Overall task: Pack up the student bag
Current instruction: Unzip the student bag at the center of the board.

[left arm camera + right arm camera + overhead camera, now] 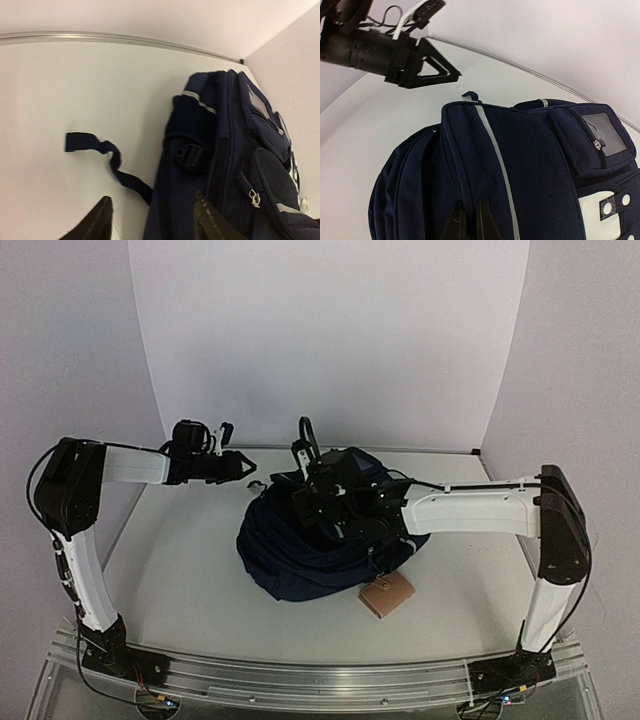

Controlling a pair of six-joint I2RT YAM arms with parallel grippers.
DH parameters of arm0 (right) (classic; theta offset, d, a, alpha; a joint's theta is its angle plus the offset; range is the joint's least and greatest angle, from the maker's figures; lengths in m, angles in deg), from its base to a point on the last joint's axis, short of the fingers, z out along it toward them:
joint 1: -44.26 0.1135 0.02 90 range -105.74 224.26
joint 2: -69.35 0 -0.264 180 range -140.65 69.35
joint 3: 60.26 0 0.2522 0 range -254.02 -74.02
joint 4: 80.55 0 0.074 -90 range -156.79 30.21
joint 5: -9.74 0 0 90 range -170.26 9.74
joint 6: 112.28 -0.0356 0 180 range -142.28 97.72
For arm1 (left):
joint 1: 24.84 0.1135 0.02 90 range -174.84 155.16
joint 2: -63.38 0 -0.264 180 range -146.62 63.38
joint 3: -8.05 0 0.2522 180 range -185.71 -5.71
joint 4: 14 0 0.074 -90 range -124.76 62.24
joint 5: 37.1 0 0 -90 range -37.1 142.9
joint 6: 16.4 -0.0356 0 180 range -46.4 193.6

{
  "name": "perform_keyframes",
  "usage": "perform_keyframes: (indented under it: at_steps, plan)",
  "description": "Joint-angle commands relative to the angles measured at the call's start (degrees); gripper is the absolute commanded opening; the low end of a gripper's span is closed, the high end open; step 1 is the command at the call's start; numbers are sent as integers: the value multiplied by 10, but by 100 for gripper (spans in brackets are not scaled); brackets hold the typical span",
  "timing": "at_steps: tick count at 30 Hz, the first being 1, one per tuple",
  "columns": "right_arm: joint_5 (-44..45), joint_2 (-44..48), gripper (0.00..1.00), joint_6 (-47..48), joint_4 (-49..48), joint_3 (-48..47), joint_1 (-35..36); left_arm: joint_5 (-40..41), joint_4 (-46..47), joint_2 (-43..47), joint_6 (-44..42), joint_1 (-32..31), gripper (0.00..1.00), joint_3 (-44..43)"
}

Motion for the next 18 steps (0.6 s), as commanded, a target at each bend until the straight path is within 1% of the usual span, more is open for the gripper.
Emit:
perform_keyframes:
  at_steps: [1,3,6,11,12,13,15,16,17,18]
  plan:
    - [60,-52,0,-32,-30,-72,-52,104,-38,96,6,-1,63,25]
    - [69,-79,0,-27,-30,-100,-64,120,-56,124,15,-1,66,44]
    - [70,-116,0,-14,-30,-149,-84,131,-79,165,31,-1,67,81]
    - [45,-171,0,14,-26,-227,-104,120,-79,229,62,-1,69,144]
    - [38,-176,2,20,-21,-240,-105,111,-76,239,64,-1,69,154]
    - [30,-176,9,23,-13,-249,-105,102,-71,249,65,-2,69,164]
    - [7,-158,41,18,-2,-246,-105,81,-65,266,66,-3,70,183]
    - [-9,-145,56,12,-1,-238,-105,73,-64,270,67,-4,70,190]
    - [-24,-127,68,1,12,-225,-105,66,-64,273,68,-5,71,197]
    - [-33,-104,77,-13,23,-209,-105,60,-65,275,70,-7,71,202]
